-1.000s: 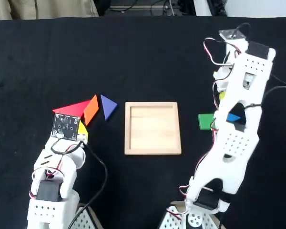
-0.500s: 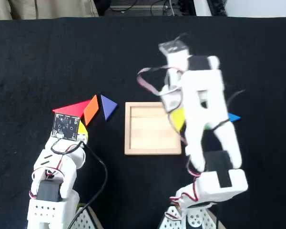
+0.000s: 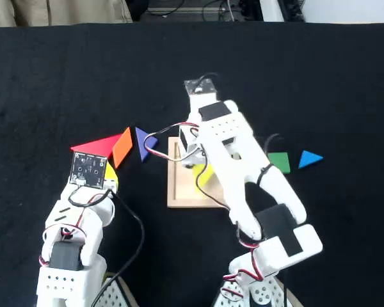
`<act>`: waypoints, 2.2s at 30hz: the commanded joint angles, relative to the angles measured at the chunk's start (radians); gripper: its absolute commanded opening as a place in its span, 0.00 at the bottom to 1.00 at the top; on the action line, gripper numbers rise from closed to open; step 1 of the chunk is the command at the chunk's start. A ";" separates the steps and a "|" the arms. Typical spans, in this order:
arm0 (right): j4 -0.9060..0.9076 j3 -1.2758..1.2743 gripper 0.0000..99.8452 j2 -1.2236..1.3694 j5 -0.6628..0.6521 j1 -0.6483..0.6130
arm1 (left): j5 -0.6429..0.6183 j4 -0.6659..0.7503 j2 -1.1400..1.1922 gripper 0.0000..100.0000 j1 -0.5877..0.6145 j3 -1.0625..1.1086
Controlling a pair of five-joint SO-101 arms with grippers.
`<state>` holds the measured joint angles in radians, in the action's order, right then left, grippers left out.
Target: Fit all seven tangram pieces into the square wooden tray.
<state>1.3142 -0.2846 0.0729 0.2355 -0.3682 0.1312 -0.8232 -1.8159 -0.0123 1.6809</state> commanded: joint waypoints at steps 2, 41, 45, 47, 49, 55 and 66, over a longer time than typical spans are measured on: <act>-0.032 0.005 0.22 -0.053 0.043 -0.037 | 0.009 -0.006 -0.003 0.03 -0.015 0.018; -0.141 0.041 0.43 0.111 0.114 -0.152 | 0.009 -0.006 -0.003 0.03 -0.015 0.018; -0.012 0.151 0.41 0.107 0.087 -0.138 | 0.009 -0.006 -0.003 0.03 -0.015 0.018; 0.089 0.231 0.38 0.093 0.011 -0.095 | 0.009 -0.006 -0.003 0.03 -0.015 0.018; 0.186 0.294 0.31 0.084 -0.057 -0.051 | 0.009 -0.006 -0.003 0.03 -0.015 0.018; 0.302 0.257 0.02 0.134 -0.331 0.008 | 0.009 -0.006 -0.003 0.03 -0.015 0.018; 0.178 0.197 0.01 0.366 -0.381 0.000 | 0.009 -0.006 -0.003 0.03 -0.015 0.018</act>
<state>1.5044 -0.1281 0.4304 -0.1373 -0.3790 0.1312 -0.8232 -1.8159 -0.0123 1.6809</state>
